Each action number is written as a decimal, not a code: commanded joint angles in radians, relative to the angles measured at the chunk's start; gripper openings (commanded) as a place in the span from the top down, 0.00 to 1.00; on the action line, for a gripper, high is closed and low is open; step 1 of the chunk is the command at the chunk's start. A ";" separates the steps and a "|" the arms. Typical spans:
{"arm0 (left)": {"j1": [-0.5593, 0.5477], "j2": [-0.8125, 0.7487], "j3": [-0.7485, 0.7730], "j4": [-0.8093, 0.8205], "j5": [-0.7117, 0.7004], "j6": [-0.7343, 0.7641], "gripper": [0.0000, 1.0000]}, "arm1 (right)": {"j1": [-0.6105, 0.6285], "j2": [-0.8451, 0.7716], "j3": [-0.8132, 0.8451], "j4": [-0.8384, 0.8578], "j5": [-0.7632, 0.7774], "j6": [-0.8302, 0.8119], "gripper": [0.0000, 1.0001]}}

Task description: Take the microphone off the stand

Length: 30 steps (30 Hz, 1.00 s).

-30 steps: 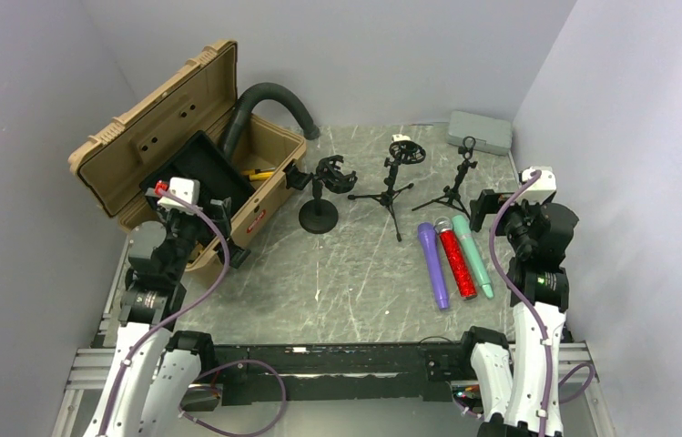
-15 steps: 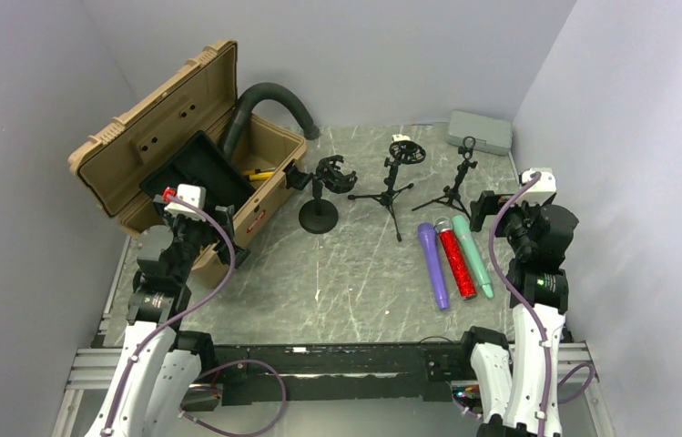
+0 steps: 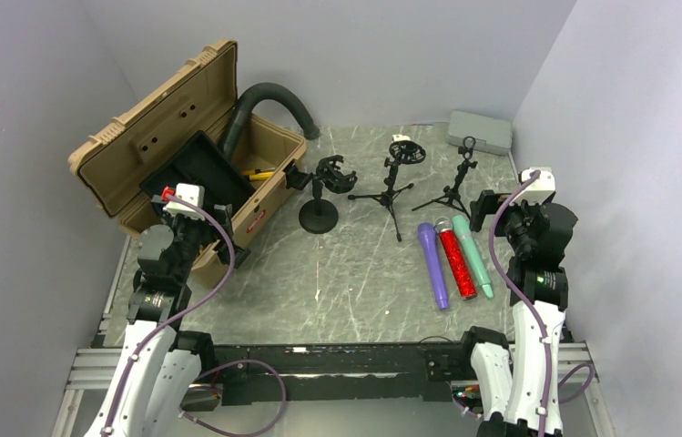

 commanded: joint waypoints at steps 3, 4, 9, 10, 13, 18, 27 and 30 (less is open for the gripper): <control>0.008 -0.005 0.030 0.023 -0.023 -0.008 0.01 | -0.006 0.000 -0.010 0.050 0.025 -0.010 0.00; 0.009 -0.006 0.031 0.024 -0.023 -0.006 0.01 | -0.006 -0.001 -0.010 0.049 0.026 -0.010 0.00; 0.012 -0.009 0.035 0.023 -0.023 -0.002 0.01 | -0.006 -0.006 -0.011 0.050 0.022 -0.012 0.00; 0.013 -0.009 0.036 0.023 -0.023 -0.002 0.01 | -0.005 -0.010 -0.010 0.048 0.022 -0.013 0.00; 0.016 -0.009 0.040 0.011 -0.023 -0.005 0.01 | -0.005 -0.015 -0.010 0.048 0.020 -0.012 0.00; 0.020 -0.013 0.044 -0.008 -0.020 -0.008 0.01 | -0.005 -0.016 -0.010 0.047 0.018 -0.014 0.00; 0.023 -0.020 0.050 -0.017 -0.017 -0.006 0.00 | -0.005 -0.009 -0.013 0.050 0.021 -0.014 0.00; 0.023 -0.024 0.049 -0.019 -0.014 -0.007 0.01 | -0.005 -0.008 -0.013 0.049 0.016 -0.015 0.00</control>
